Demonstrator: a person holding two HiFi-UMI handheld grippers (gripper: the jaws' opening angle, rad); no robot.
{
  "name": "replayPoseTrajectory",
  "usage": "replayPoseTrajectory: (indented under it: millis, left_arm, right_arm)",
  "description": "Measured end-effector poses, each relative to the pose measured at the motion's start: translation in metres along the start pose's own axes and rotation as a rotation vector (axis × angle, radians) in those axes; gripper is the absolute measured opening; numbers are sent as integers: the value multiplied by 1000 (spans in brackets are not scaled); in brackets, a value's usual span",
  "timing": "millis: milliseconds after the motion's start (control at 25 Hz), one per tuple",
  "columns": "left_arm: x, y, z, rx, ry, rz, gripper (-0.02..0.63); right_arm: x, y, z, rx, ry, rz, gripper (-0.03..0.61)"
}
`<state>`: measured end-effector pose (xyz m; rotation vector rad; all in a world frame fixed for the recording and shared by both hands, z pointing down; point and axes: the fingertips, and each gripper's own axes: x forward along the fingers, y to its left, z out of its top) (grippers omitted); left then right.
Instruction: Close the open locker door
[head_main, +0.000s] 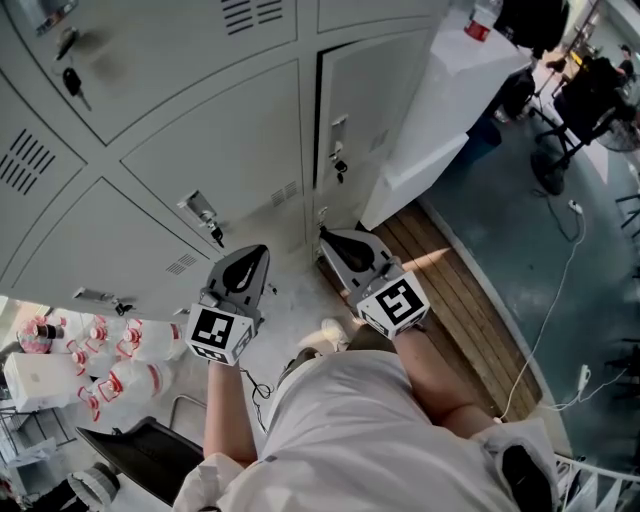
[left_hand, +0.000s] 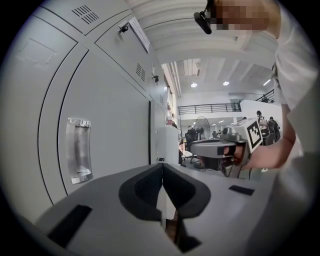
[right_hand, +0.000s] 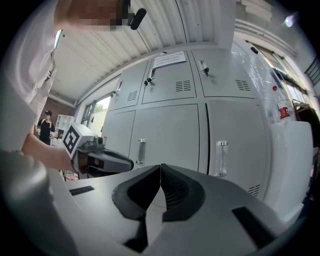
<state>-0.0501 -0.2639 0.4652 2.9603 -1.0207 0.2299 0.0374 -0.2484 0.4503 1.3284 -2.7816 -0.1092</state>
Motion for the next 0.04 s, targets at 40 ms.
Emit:
replayPoseTrajectory:
  millis: [40]
  left_arm:
    - [1, 0, 0, 1, 1, 0, 5]
  right_arm:
    - [0, -1, 1, -5, -2, 0, 11]
